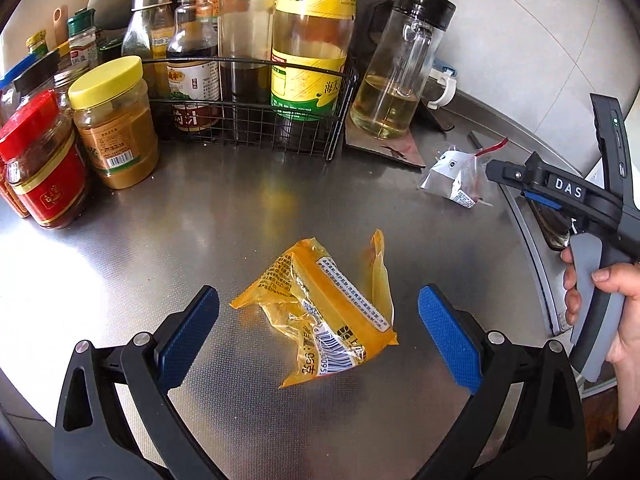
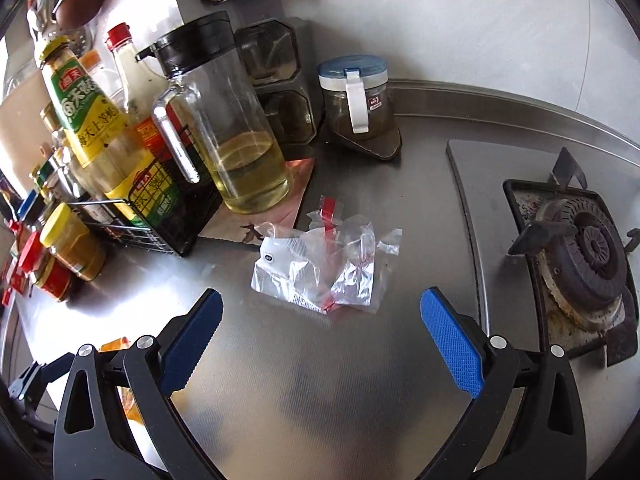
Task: Collect trash
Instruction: 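Grasp the orange snack bag with the left tool while the right tool grasps the clear zip bag, then carry both bags down over the floor bin and open both tools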
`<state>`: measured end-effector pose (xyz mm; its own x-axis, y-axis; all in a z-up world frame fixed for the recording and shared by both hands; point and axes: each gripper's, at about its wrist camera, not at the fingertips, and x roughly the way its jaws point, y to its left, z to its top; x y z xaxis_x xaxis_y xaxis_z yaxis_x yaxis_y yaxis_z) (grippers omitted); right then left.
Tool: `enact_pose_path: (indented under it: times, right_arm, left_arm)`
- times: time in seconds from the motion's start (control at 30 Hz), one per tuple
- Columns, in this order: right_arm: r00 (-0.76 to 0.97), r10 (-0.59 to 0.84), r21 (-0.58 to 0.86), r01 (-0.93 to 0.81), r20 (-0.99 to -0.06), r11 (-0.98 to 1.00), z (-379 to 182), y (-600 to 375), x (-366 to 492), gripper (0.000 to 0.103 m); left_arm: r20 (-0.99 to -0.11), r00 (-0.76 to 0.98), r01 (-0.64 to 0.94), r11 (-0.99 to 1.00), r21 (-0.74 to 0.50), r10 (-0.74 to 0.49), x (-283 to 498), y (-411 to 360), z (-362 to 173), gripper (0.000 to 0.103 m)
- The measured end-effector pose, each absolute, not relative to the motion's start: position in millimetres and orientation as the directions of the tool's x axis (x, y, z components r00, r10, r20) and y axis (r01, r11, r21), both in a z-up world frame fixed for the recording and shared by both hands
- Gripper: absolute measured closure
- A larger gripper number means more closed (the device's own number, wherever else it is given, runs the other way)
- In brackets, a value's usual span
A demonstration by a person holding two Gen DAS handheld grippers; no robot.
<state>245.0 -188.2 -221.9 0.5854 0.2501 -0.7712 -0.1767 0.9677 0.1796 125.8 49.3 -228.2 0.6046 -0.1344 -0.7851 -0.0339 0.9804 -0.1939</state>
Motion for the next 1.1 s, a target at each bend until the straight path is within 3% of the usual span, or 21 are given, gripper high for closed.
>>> enact_pose_path:
  times: [0.3, 0.4, 0.43, 0.57, 0.67, 0.8, 1.1]
  right_arm:
    - [0.548, 0.250, 0.175, -0.186, -0.798, 0.967, -250, -175, 279, 0.005]
    - [0.533, 0.244, 0.163, -0.194, -0.810, 0.967, -257, -172, 283, 0.024]
    - [0.524, 0.239, 0.159, -0.194, -0.818, 0.968, -260, -172, 284, 0.037]
    - [0.513, 0.250, 0.146, -0.235, -0.821, 0.961, -263, -168, 283, 0.073]
    - [0.527, 0.259, 0.144, -0.250, -0.810, 0.957, -259, -167, 279, 0.085]
    - [0.529, 0.285, 0.149, -0.286, -0.799, 0.947, -252, -167, 263, 0.091]
    - [0.565, 0.339, 0.192, -0.303, -0.752, 0.933, -215, -185, 190, 0.095]
  left_arm:
    - [-0.812, 0.565, -0.044, 0.977, -0.211, -0.149, 139, 51, -244, 0.008]
    - [-0.815, 0.558, -0.039, 0.976, -0.214, -0.156, 141, 50, -247, 0.009]
    - [-0.815, 0.557, -0.035, 0.976, -0.217, -0.161, 141, 50, -248, 0.011]
    - [-0.808, 0.560, -0.009, 0.973, -0.230, -0.185, 140, 48, -250, 0.036]
    - [-0.799, 0.568, 0.011, 0.972, -0.235, -0.199, 139, 45, -249, 0.052]
    - [-0.801, 0.561, 0.037, 0.973, -0.229, -0.210, 134, 39, -247, 0.079]
    - [-0.768, 0.603, 0.063, 0.973, -0.223, -0.215, 99, 26, -221, 0.087]
